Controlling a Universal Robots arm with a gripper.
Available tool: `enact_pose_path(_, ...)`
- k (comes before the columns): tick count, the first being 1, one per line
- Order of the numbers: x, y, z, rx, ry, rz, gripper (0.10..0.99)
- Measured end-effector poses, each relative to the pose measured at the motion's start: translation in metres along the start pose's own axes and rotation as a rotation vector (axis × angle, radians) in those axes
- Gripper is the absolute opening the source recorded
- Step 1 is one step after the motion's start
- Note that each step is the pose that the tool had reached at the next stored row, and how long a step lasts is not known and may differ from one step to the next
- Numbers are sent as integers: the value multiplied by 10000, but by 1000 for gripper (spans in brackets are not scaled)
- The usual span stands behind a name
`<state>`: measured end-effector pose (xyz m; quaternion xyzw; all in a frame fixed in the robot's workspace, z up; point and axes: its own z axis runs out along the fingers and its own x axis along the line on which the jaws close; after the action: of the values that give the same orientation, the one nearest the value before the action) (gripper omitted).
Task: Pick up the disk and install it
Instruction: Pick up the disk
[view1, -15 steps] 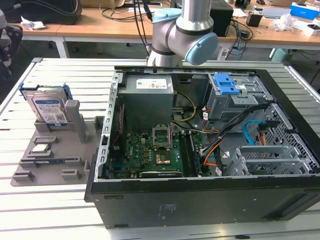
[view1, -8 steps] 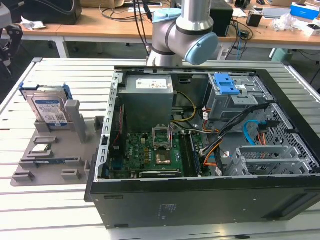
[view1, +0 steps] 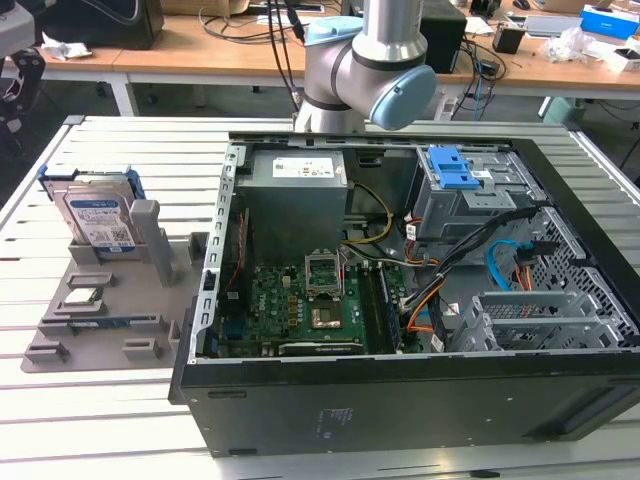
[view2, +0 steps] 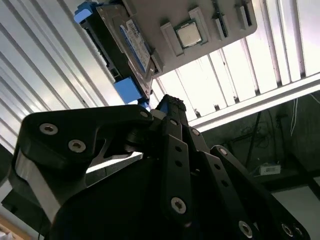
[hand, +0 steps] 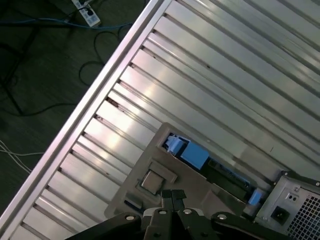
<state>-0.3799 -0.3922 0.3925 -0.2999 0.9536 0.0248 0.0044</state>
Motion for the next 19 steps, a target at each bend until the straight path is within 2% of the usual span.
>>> enact_pose_path(2,0,0,0,-10,19,-430,106)
enact_pose_path(6,0,0,0,-22,41,-917,106)
enact_pose_path(12,0,0,0,-49,94,-2108,106)
enact_pose_path(19,0,0,0,-68,129,-2883,106)
